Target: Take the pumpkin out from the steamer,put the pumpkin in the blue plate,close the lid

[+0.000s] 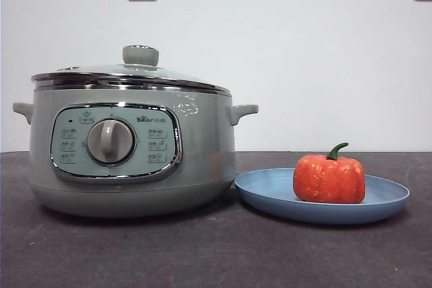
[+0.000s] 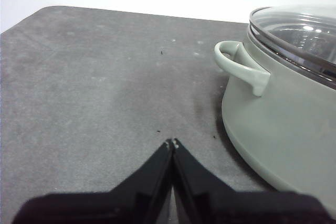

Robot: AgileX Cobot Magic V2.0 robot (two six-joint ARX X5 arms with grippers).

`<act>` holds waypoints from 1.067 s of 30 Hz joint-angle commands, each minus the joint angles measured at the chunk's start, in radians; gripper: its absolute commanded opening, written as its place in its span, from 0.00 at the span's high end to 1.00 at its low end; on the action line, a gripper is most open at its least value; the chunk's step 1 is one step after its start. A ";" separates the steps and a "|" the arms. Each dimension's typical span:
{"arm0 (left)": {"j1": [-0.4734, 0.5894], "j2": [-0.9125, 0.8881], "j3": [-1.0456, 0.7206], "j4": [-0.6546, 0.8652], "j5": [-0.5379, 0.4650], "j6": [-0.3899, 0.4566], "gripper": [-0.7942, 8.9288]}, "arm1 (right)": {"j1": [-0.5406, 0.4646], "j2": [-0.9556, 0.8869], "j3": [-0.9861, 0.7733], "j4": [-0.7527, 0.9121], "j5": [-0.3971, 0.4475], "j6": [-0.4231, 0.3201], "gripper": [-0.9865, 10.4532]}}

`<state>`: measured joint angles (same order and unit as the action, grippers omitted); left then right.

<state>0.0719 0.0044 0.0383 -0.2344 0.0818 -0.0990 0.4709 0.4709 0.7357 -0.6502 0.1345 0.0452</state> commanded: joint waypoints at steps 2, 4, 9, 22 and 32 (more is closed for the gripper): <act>0.002 -0.002 -0.016 0.002 0.001 -0.006 0.92 | 0.001 0.000 -0.006 0.005 0.003 0.006 0.91; 0.002 -0.002 -0.016 0.002 0.001 -0.006 0.92 | 0.001 0.000 -0.006 0.002 0.003 0.006 0.91; 0.002 -0.002 -0.016 0.002 0.001 -0.006 0.92 | -0.018 -0.014 -0.010 0.006 0.032 -0.043 0.91; 0.002 -0.002 -0.016 0.002 0.001 -0.006 0.92 | -0.431 -0.311 -0.464 0.365 -0.268 -0.189 0.91; 0.002 -0.002 -0.016 0.002 0.001 -0.006 0.92 | -0.431 -0.387 -0.678 0.518 -0.346 -0.148 0.91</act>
<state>0.0719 0.0044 0.0383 -0.2344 0.0818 -0.0990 0.0391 0.0917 0.0750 -0.1440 -0.2073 -0.1257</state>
